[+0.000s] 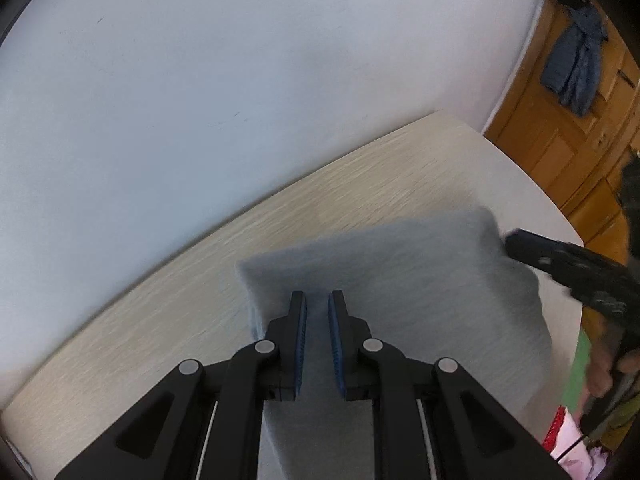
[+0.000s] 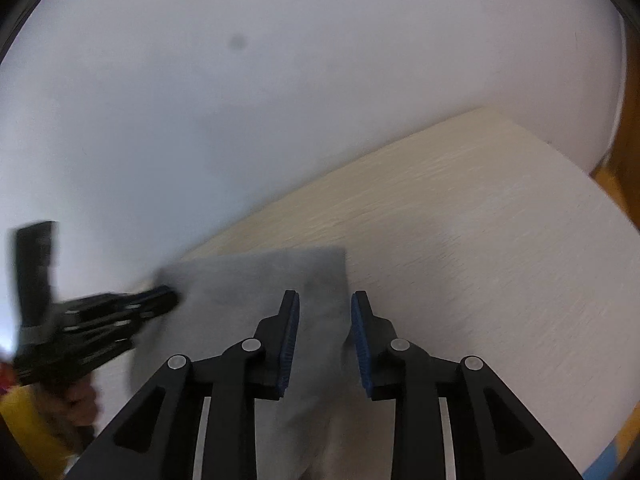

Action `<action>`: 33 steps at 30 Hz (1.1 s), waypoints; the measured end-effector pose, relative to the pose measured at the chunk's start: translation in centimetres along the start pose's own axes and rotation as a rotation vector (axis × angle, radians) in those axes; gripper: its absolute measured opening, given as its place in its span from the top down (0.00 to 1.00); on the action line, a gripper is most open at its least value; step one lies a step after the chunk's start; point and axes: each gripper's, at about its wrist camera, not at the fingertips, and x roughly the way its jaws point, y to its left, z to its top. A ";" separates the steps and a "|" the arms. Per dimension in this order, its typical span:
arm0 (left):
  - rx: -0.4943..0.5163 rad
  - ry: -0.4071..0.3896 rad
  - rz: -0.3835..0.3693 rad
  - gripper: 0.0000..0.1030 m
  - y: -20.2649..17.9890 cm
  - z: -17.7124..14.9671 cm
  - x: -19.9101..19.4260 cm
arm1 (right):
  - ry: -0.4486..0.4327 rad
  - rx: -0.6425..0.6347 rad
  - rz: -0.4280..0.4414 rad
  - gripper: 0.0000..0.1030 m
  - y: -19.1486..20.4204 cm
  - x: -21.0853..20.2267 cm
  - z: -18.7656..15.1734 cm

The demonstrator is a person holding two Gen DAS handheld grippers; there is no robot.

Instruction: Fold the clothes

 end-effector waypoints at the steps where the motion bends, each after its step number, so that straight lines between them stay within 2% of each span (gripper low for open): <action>1: -0.020 0.001 -0.002 0.89 0.1 -0.2 0.1 | 0.009 -0.031 0.008 0.73 0.4 0.0 -0.5; 3: -0.046 0.002 -0.002 0.89 0.6 -0.6 0.1 | 0.037 -0.094 0.003 0.73 1.0 0.2 -1.5; 5: -0.050 0.004 0.018 0.89 0.4 -0.5 0.4 | 0.096 -0.134 -0.065 0.73 0.6 1.1 -2.0; 8: -0.041 0.010 0.043 0.88 -0.2 -0.2 -0.7 | 0.095 -0.033 -0.084 0.73 -1.5 0.7 -1.5; 11: -0.063 0.015 0.033 0.88 -0.1 -0.7 -2.6 | 0.046 0.033 -0.014 0.67 -2.8 -2.2 -1.8; 12: -0.080 0.022 0.013 0.86 0.2 -1.5 -3.4 | 0.044 0.058 0.019 0.60 -3.2 -3.0 -2.1; 14: -0.111 0.031 -0.013 0.74 0.6 -2.8 -4.4 | 0.057 0.110 0.070 0.50 -3.7 -4.0 -2.3; 15: -0.125 0.032 -0.019 0.64 0.7 -3.3 -4.5 | 0.069 0.137 0.093 0.49 -4.1 -4.1 -2.4; 16: -0.142 0.031 -0.024 0.61 0.8 -4.1 -5.0 | 0.085 0.162 0.113 0.49 -4.3 -4.3 -3.0; 19: -0.175 0.060 -0.053 0.60 1.1 -6.1 -5.4 | 0.127 0.187 0.136 0.48 -3.5 -4.3 -4.9; 23: -0.174 0.084 -0.070 0.59 1.2 -7.5 -4.8 | 0.178 0.149 0.077 0.48 -0.8 -3.1 -4.6; 27: -0.201 0.089 -0.101 0.59 1.7 -7.9 -4.5 | 0.190 0.095 0.054 0.48 0.8 -2.3 -5.0; 31: -0.195 0.091 -0.116 0.59 2.0 -8.0 -5.0 | 0.192 0.059 0.025 0.48 1.8 -0.8 -4.9; 33: -0.189 0.091 -0.121 0.59 2.0 -8.1 -4.8 | 0.193 0.046 0.005 0.48 1.3 -2.0 -4.7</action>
